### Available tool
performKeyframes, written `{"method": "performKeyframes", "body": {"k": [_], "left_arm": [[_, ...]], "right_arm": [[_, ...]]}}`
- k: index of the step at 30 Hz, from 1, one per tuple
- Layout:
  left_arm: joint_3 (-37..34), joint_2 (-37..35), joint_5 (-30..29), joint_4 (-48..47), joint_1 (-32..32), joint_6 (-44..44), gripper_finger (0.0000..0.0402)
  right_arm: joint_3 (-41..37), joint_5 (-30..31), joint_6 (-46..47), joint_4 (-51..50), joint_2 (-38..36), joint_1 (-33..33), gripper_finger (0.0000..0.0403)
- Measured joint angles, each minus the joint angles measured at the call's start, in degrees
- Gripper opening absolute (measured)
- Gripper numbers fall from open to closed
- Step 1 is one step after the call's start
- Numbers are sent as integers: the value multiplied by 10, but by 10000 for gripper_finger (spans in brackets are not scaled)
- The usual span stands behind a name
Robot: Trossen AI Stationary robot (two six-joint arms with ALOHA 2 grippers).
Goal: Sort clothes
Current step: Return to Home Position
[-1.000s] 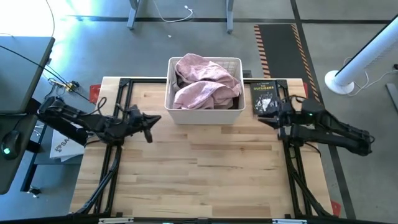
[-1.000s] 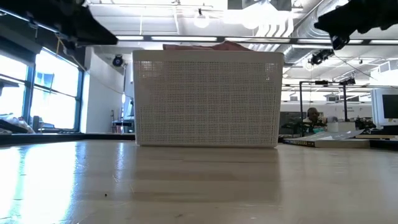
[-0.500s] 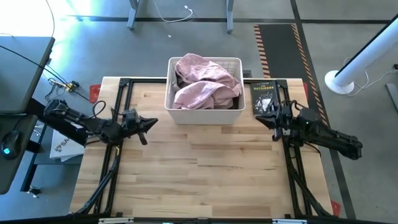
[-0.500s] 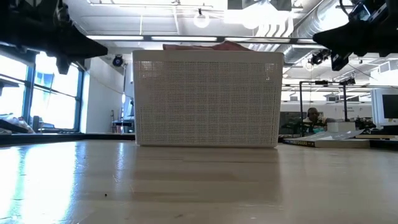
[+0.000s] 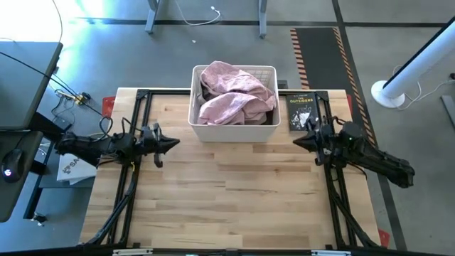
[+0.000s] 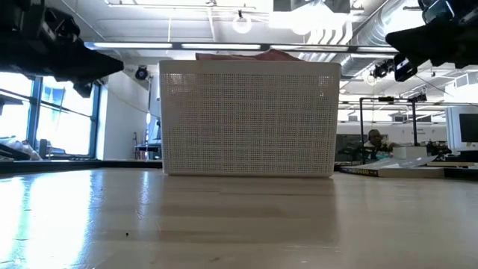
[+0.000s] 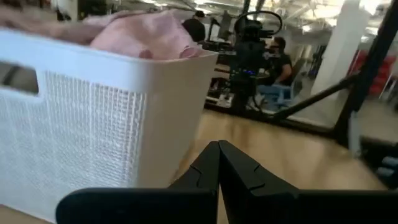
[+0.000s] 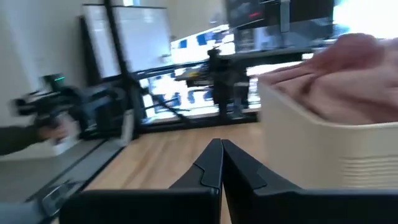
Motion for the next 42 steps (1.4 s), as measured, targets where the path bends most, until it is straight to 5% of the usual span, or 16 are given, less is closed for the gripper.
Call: {"method": "performKeyframes", "body": {"k": [6, 15, 24, 42], "left_arm": [[0, 2, -12, 1, 23, 63, 0], [0, 2, -38, 48, 45, 93, 0], [0, 6, -120, 41, 45, 81, 0], [0, 8, -120, 39, 45, 82, 0]], "right_arm": [[-74, -49, 40, 88, 0, -14, 0], [-74, 159, 31, 82, 1, -12, 0], [-75, 175, 19, 56, 24, -8, 0], [-75, 180, 15, 56, 18, 22, 0]]}}
